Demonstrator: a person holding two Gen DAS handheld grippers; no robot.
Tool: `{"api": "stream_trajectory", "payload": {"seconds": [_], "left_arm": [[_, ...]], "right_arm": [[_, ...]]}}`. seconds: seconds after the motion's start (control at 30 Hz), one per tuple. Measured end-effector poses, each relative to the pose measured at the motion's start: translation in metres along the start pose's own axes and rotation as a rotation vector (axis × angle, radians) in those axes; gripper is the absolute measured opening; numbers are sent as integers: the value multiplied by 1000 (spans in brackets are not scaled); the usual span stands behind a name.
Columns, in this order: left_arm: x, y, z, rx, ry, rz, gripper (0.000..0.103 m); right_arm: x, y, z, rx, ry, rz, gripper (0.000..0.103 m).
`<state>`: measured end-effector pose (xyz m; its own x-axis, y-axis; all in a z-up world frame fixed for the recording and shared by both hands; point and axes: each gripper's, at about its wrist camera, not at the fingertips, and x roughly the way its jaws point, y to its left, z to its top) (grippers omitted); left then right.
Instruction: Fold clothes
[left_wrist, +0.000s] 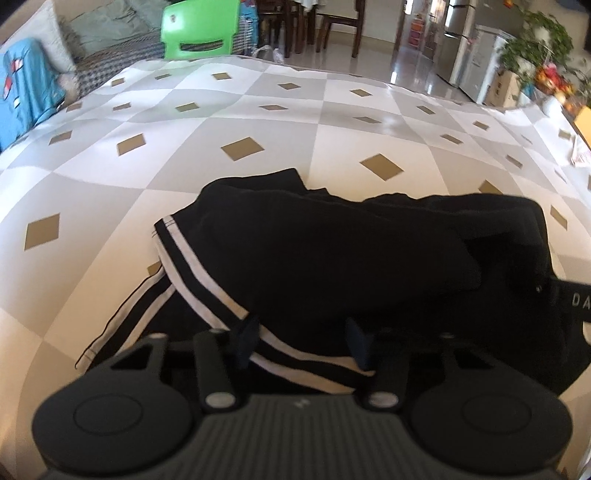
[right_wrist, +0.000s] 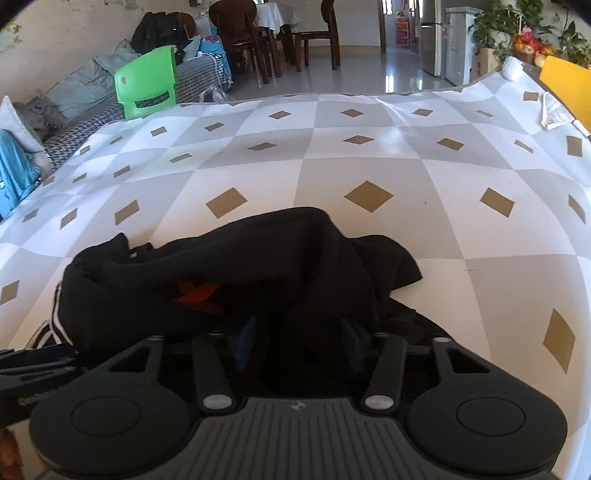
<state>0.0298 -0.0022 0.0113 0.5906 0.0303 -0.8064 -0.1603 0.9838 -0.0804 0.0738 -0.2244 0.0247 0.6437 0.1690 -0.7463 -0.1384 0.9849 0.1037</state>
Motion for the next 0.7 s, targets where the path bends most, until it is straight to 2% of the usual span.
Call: {"api": "stream_trajectory", "payload": {"seconds": [0.07,0.2,0.27,0.33,0.43,0.6,0.7], "left_arm": [[1,8,1,-38,11,13,27],[2,21,3,-85,18,72,24],[3,30,3,-107,23,118,27],[3,39,5,-138,24,130,26],[4,46,4,-124,20,197,26],[2,53,4,-127,26,201,26],[1,57,3,-144,30,202,27]], "right_arm": [[1,-5,1,30,3,-9,31],[3,-10,1,48,12,-37,22],[3,-11,1,45,10,-64,22],[2,-15,2,62,11,-70,22],[0,-20,2,103,14,-75,22],[-5,-37,3,208,17,-78,23],[-12,-39,5,211,11,-53,30]]}}
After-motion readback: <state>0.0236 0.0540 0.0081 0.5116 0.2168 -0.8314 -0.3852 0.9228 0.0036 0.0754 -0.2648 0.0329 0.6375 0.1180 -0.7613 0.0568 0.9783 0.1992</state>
